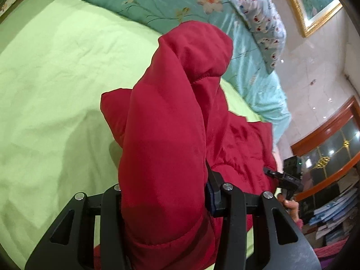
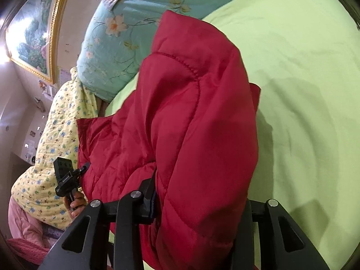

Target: Fold large clothes

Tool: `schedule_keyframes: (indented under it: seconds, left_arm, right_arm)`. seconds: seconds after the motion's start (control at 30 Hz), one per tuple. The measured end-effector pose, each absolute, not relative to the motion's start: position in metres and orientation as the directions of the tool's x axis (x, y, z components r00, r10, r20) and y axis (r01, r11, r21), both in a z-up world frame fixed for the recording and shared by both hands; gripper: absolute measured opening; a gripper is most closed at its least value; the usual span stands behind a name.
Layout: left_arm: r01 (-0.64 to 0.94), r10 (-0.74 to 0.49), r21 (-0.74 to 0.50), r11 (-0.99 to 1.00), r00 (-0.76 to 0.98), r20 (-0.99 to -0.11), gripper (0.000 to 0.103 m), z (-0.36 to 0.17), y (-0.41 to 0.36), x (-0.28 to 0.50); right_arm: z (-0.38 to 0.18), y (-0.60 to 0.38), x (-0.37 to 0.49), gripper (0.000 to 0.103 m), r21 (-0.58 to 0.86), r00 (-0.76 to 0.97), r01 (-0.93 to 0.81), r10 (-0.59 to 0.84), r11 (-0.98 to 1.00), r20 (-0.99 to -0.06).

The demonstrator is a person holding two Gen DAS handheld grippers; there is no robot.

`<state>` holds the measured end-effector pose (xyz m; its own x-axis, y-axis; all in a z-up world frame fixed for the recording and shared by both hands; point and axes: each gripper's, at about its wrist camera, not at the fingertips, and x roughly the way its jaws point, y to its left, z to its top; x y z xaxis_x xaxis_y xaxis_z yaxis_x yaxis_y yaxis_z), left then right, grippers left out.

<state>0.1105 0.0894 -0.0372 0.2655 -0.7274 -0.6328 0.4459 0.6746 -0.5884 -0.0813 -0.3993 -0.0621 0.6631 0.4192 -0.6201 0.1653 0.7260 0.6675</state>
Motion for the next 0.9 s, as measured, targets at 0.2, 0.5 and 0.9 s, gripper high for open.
schedule_keyframes:
  seconds: [0.2, 0.5, 0.9]
  left_arm:
    - [0.414, -0.579, -0.43, 0.802, 0.361, -0.731, 0.056, -0.057, 0.073, 0.12]
    - [0.406, -0.476, -0.306, 0.861, 0.435, -0.764, 0.075, -0.041, 0.078, 0.107]
    - [0.413, -0.47, -0.283, 0.866, 0.478, -0.742, 0.077, -0.029, 0.088, 0.112]
  right_arm:
    - [-0.071, -0.394, -0.074, 0.066, 0.604, 0.652, 0.214, 0.348, 0.768, -0.674]
    - [-0.065, -0.405, -0.093, 0.082, 0.586, 0.65, 0.254, 0.313, 0.77, -0.693]
    - [-0.037, -0.408, -0.086, 0.084, 0.477, 0.677, 0.314, 0.158, 0.821, -0.718]
